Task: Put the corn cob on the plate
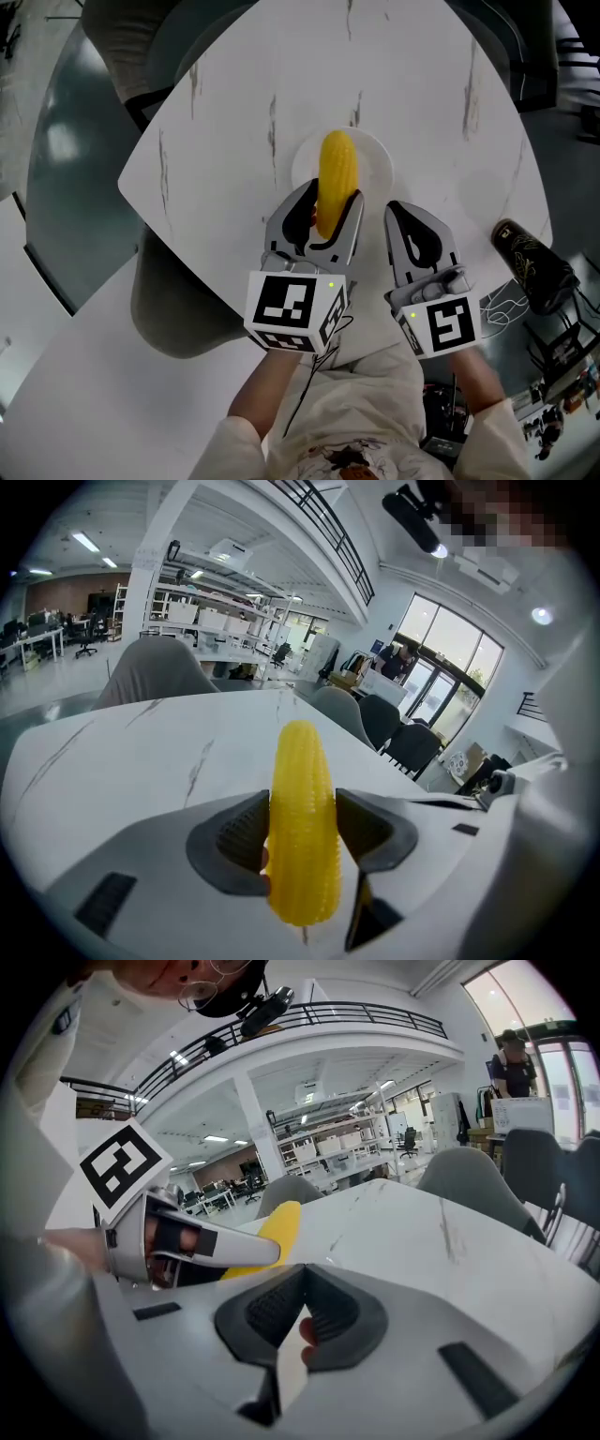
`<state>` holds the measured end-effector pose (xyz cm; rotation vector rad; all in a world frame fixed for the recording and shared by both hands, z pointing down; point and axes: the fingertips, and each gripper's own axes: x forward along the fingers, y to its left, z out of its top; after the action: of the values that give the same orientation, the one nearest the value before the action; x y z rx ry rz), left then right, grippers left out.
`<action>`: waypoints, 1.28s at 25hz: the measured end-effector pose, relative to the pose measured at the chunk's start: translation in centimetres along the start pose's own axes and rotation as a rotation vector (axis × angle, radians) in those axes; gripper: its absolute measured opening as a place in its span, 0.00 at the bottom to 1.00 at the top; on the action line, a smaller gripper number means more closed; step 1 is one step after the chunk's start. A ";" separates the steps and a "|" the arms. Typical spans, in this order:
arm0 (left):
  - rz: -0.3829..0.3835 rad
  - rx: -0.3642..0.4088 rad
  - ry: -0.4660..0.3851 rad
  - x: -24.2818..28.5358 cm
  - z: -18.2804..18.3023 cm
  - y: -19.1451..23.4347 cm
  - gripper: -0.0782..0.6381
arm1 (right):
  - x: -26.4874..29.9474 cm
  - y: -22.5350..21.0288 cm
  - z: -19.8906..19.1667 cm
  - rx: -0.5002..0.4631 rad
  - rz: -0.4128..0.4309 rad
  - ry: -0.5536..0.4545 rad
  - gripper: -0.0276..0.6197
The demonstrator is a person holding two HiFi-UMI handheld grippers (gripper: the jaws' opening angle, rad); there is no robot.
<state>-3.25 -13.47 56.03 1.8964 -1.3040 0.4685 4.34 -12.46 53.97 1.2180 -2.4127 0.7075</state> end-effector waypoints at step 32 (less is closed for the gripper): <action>0.022 -0.020 0.068 1.7 -1.0 -0.7 0.43 | -0.6 -1.8 -0.9 0.043 -0.015 -0.001 0.05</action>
<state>-1.81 -13.62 57.57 1.8355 -1.2825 0.5248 6.27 -12.48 54.87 1.2514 -2.3987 0.7579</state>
